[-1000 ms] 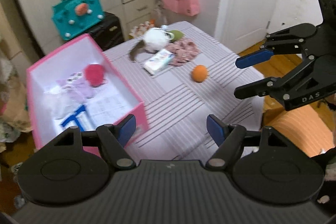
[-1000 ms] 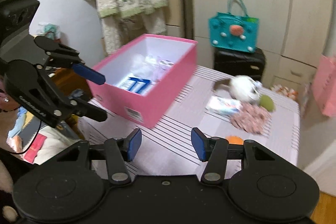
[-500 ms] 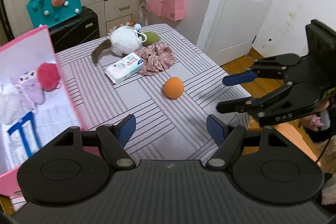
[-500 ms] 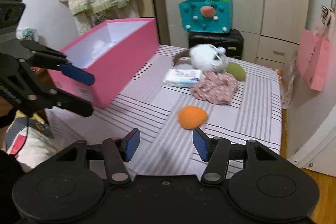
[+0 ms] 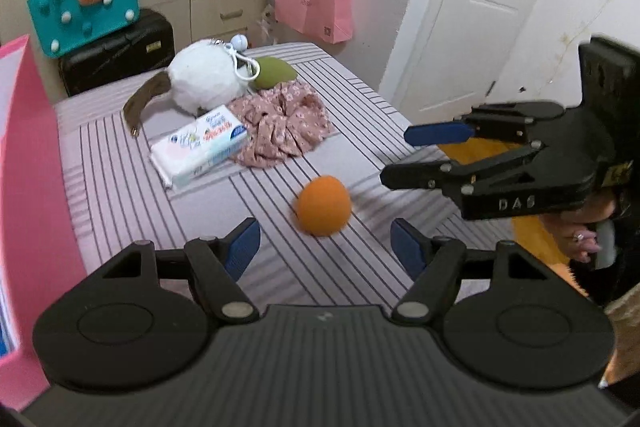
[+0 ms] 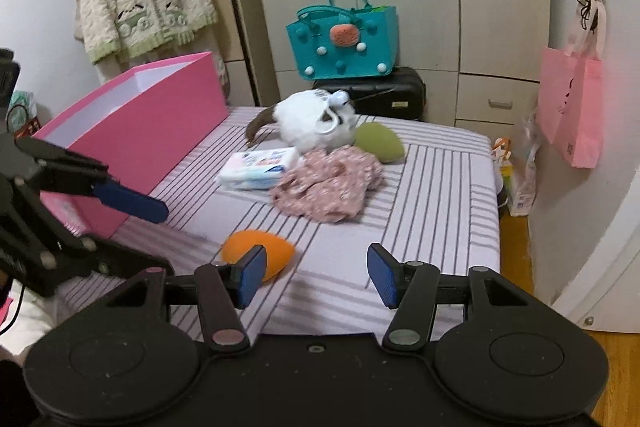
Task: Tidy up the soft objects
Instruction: 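Reach the left tool to the orange sponge while the right tool reaches the floral scrunchie, then close the left tool on the orange sponge while the right tool grasps the floral scrunchie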
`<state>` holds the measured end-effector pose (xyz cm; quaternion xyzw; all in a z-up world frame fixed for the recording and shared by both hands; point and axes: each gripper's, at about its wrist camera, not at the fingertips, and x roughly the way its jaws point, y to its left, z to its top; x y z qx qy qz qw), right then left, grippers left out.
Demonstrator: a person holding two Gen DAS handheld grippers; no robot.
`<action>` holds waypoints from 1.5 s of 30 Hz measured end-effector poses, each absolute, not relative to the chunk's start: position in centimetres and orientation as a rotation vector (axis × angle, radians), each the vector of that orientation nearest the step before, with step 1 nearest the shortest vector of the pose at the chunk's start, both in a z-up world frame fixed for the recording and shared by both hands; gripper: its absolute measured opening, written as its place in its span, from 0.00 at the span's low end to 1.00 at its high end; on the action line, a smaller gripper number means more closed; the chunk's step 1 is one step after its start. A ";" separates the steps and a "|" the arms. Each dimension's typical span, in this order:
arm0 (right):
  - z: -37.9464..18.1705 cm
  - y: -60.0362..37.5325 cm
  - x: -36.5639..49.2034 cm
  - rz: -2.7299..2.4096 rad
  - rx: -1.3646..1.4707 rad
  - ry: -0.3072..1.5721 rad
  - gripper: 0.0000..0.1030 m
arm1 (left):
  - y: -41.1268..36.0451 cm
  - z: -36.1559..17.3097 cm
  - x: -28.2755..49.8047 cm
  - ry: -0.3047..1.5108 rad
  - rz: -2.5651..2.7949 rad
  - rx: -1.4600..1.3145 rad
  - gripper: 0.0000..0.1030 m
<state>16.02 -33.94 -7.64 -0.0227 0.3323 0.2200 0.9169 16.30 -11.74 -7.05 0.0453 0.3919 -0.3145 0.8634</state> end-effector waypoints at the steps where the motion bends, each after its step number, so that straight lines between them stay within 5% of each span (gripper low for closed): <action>1: -7.8 -34.1 16.4 0.454 -0.040 0.673 0.59 | -12.0 -7.4 16.6 0.820 -0.670 0.093 0.68; 8: -7.9 -33.9 19.5 0.500 -0.033 0.636 0.59 | -13.6 -9.1 17.8 0.801 -0.692 0.060 0.64; 18: -8.7 -31.1 23.7 0.544 -0.141 0.656 0.70 | -14.7 -10.6 18.3 0.753 -0.651 0.128 0.40; 24: -9.6 -29.9 25.8 0.562 -0.189 0.699 0.84 | -14.5 -11.1 18.1 0.764 -0.661 0.111 0.38; 39: -11.6 -28.0 26.5 0.587 -0.304 0.718 0.91 | -14.1 -11.6 17.8 0.762 -0.669 0.073 0.34; 42: -11.5 -27.9 25.7 0.582 -0.314 0.694 0.84 | -13.9 -11.6 17.9 0.766 -0.672 0.063 0.34; 45: -11.3 -28.2 24.9 0.591 -0.299 0.686 0.51 | -13.5 -11.5 17.8 0.770 -0.665 0.051 0.34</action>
